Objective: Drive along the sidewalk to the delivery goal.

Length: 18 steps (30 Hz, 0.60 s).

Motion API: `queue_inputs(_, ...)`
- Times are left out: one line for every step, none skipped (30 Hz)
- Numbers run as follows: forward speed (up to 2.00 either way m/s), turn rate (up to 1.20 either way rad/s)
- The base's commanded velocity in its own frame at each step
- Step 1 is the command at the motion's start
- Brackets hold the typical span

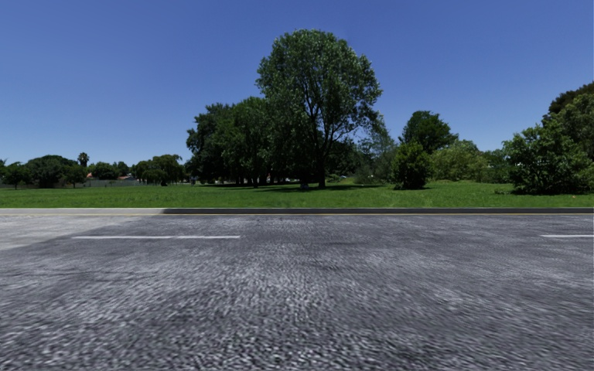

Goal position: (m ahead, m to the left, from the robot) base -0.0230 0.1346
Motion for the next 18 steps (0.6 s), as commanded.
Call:
queue_inputs(0.0, 0.0)
queue_inputs(0.0, 0.0)
queue_inputs(0.0, 0.0)
queue_inputs(0.0, 0.0)
queue_inputs(0.0, 0.0)
queue_inputs(0.0, 0.0)
queue_inputs(0.0, 0.0)
queue_inputs(0.0, 0.0)
queue_inputs(0.0, 0.0)
queue_inputs(0.0, 0.0)
queue_inputs(0.0, 0.0)
queue_inputs(0.0, 0.0)
queue_inputs(0.0, 0.0)
queue_inputs(0.0, 0.0)
queue_inputs(0.0, 0.0)
queue_inputs(0.0, 0.0)
queue_inputs(0.0, 0.0)
queue_inputs(0.0, 0.0)
